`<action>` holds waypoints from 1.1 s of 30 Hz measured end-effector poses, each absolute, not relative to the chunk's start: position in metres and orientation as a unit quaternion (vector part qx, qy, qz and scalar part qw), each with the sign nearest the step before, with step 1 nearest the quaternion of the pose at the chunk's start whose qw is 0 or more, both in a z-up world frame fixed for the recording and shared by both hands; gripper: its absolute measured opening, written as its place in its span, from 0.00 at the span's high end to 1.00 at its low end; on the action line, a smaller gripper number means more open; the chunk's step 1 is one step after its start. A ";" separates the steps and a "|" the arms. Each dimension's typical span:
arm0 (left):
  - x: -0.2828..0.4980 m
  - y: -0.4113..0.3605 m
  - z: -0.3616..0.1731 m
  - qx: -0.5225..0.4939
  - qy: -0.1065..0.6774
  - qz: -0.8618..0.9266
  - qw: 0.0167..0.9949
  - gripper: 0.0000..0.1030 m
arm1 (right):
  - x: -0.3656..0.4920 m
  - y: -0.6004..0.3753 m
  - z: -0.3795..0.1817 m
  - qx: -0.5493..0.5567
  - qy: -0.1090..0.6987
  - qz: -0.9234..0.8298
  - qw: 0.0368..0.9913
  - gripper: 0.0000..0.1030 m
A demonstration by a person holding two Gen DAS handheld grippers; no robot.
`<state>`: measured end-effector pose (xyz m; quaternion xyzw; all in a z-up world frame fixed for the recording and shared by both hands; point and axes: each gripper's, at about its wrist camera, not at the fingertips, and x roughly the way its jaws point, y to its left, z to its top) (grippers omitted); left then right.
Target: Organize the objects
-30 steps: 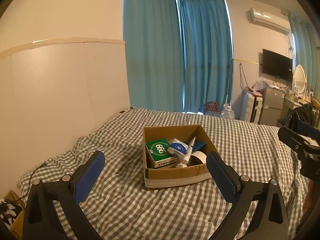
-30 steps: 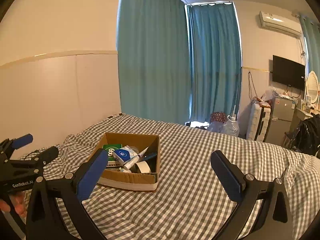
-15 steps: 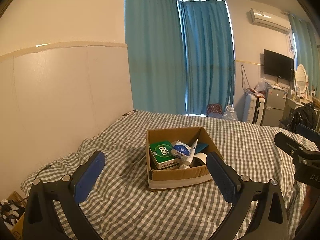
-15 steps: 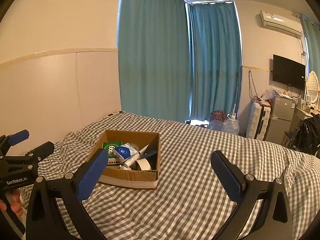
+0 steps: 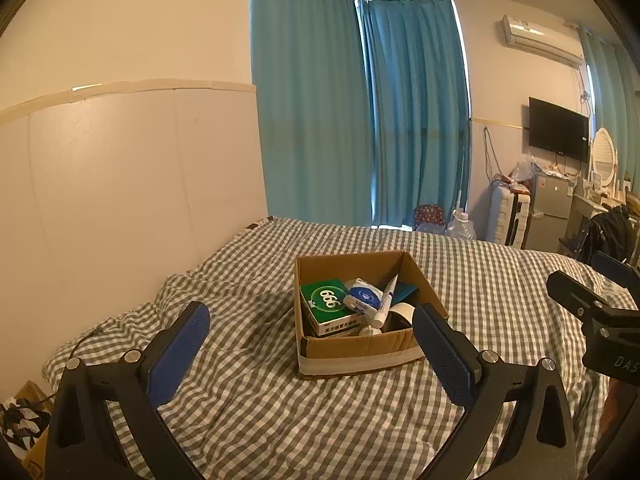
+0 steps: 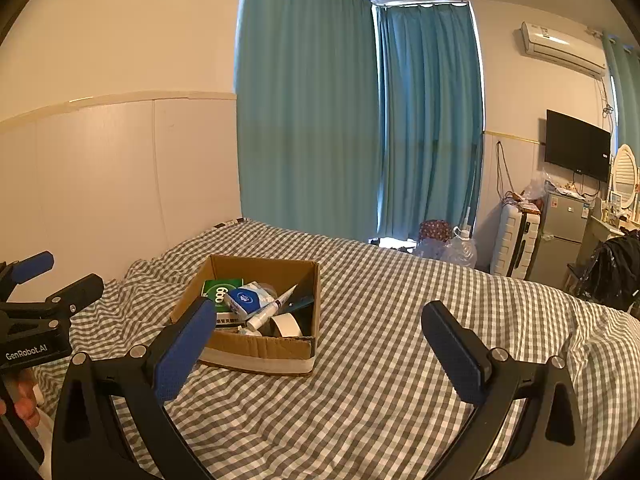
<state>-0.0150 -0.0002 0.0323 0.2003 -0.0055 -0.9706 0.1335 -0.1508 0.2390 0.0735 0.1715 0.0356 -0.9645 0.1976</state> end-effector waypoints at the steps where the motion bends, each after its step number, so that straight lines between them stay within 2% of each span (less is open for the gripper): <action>1: -0.015 0.000 0.032 0.200 -0.006 -0.971 0.133 0.00 | -0.151 0.239 0.073 0.172 0.036 -0.964 0.198 0.00; 33: -0.026 -0.001 0.031 0.201 -0.015 -0.969 0.141 0.00 | -0.153 0.241 0.070 0.180 0.033 -0.964 0.192 0.00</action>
